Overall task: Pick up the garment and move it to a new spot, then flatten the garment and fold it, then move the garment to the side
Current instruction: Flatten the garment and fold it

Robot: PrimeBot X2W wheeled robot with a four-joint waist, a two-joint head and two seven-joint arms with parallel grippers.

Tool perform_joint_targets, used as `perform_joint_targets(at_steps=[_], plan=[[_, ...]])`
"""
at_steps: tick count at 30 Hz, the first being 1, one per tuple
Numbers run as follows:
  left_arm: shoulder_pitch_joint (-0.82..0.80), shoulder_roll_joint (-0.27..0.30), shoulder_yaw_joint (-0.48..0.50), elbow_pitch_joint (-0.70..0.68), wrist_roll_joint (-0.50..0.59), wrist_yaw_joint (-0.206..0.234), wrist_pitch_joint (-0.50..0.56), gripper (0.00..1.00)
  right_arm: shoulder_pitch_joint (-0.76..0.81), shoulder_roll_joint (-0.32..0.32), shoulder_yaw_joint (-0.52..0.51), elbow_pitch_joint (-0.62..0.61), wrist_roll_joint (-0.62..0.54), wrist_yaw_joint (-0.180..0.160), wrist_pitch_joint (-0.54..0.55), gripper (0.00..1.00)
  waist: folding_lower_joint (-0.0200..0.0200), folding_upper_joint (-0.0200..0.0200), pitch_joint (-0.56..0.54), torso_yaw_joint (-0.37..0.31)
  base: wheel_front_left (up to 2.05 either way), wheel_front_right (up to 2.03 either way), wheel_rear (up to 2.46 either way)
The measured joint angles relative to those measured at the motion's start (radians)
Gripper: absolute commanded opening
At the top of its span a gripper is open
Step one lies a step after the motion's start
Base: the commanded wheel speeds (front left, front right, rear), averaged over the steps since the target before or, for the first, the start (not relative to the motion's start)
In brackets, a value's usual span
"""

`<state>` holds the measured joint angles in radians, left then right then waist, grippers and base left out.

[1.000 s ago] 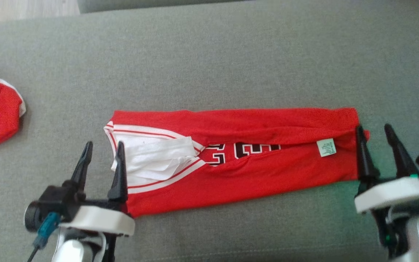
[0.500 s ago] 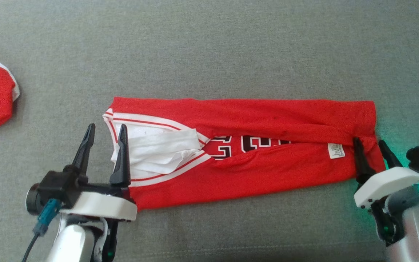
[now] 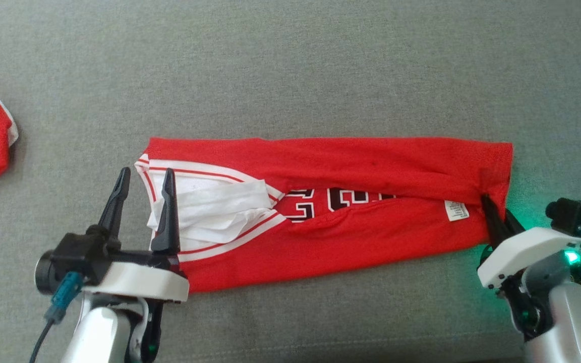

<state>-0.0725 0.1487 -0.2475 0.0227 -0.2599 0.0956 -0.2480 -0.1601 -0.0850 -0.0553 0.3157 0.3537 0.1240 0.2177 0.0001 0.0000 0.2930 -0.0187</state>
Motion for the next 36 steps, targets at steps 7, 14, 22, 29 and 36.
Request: perform_joint_targets(at_steps=[7, 14, 22, 29, 36], plan=[[0.0, -0.001, 0.0, 0.005, -0.006, 0.0, 0.0, 1.0, 0.0, -0.021, -0.053, -0.019, 0.004, 0.0, 0.013, 0.0, 0.0, 0.0, -0.011, -0.004, 0.0, 0.0, 0.0], [0.0, -0.004, -0.001, 0.009, -0.007, 0.0, -0.001, 1.0, 0.01, -0.075, -0.199, -0.054, 0.003, 0.0, 0.031, 0.0, 0.0, 0.0, -0.027, -0.006, 0.0, 0.0, 0.0], [0.007, -0.005, 0.002, 0.017, -0.007, 0.001, -0.002, 1.0, 0.034, -0.085, -0.211, -0.18, -0.002, 0.0, 0.082, 0.0, 0.0, 0.0, -0.06, -0.012, 0.0, 0.0, 0.0], [0.021, -0.005, 0.001, 0.021, -0.007, 0.003, -0.002, 1.0, 0.03, -0.015, -0.005, -0.393, -0.005, 0.0, 0.165, 0.0, 0.0, 0.0, -0.097, -0.022, 0.0, 0.0, 0.0], [0.031, -0.006, -0.009, 0.026, -0.007, 0.002, -0.002, 1.0, 0.021, 0.024, 0.3, -0.375, 0.09, 0.0, 0.179, 0.0, -0.0001, 0.0, -0.119, 0.01, 0.0, 0.0, 0.0]])
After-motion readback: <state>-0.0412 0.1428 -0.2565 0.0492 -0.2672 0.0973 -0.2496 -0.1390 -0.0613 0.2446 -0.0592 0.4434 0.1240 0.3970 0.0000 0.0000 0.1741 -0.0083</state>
